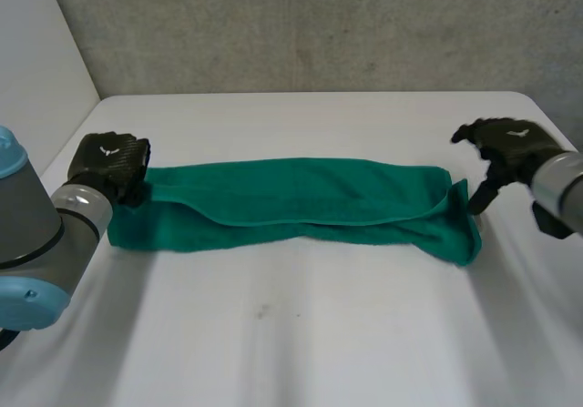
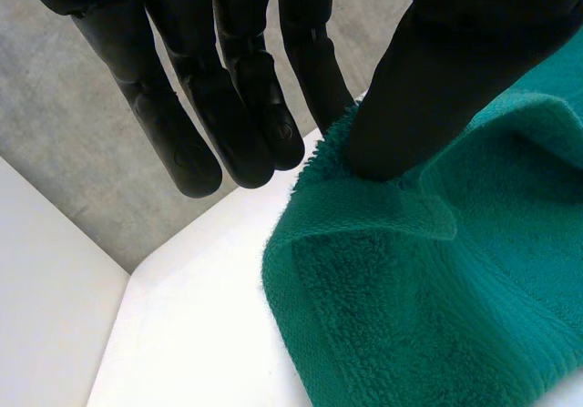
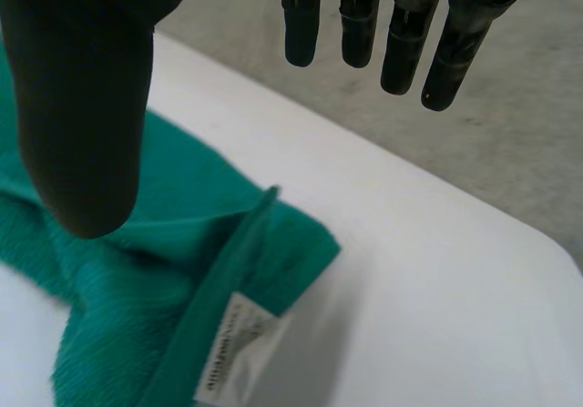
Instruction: Fold the towel.
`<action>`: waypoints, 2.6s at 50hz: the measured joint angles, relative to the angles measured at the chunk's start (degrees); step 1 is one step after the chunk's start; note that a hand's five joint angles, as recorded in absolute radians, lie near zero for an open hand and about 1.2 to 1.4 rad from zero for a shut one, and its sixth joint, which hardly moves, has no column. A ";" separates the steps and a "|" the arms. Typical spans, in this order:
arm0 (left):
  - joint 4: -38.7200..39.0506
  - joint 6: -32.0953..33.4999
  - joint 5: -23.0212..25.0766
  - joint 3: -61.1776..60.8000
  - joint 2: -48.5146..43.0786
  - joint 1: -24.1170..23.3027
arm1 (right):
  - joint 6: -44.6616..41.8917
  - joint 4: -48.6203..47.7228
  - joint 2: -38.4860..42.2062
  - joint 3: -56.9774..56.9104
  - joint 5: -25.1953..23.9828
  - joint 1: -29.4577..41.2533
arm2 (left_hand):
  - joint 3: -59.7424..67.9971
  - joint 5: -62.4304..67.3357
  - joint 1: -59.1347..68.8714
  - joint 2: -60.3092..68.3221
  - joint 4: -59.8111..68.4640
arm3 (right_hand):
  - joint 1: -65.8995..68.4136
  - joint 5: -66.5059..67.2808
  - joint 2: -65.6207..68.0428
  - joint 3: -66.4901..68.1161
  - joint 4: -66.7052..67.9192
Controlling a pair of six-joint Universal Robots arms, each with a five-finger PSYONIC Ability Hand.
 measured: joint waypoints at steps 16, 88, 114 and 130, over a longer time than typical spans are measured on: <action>0.00 -0.13 -0.02 -0.41 0.71 -0.13 | -19.90 -0.36 19.86 -14.22 16.52 12.89 | 0.00 0.00 0.00 0.00 0.00 | 4.17 5.59 5.84 6.94 5.44; 10.03 -12.88 -1.25 33.40 5.09 4.89 | -23.42 -14.88 -1.98 -35.69 13.64 7.56 | 0.03 0.00 0.00 0.01 0.00 | 42.91 52.56 52.95 54.07 53.58; 8.29 -11.38 2.71 0.81 -4.75 5.61 | -25.96 -14.82 13.77 -4.35 6.69 7.07 | 0.03 0.00 0.00 0.03 0.03 | 42.91 52.86 52.95 54.07 53.58; -21.27 8.47 6.74 -14.40 10.30 11.03 | -44.63 18.66 -1.72 6.45 7.64 4.79 | 0.03 0.00 0.00 0.03 0.00 | 42.91 52.90 52.95 54.07 53.58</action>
